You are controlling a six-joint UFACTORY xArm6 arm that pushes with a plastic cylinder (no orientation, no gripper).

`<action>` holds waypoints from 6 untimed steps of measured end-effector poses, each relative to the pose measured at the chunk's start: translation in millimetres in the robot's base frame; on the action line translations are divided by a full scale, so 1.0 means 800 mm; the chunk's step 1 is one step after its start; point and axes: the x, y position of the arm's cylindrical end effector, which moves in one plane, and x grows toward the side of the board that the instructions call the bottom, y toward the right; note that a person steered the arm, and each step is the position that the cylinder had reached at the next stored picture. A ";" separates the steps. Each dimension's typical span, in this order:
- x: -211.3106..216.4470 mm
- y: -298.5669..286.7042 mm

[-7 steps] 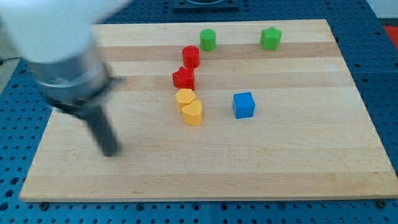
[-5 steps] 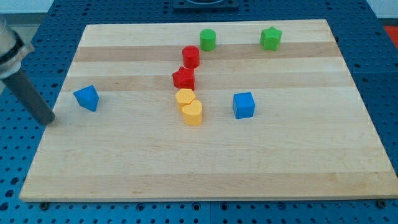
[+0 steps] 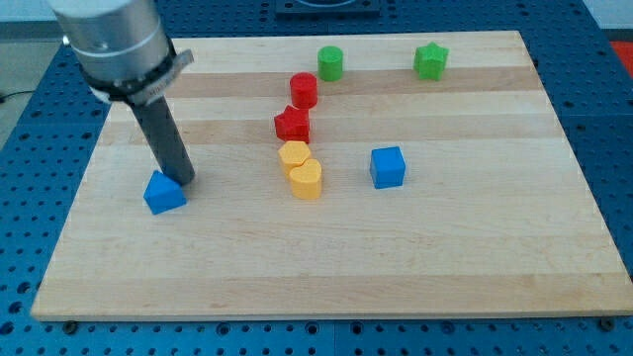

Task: Place the blue triangle at the bottom right side of yellow heart

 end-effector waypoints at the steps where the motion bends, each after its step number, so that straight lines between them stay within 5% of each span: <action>1: 0.015 -0.006; 3: -0.005 -0.067; 4: 0.059 -0.066; 6: 0.101 -0.031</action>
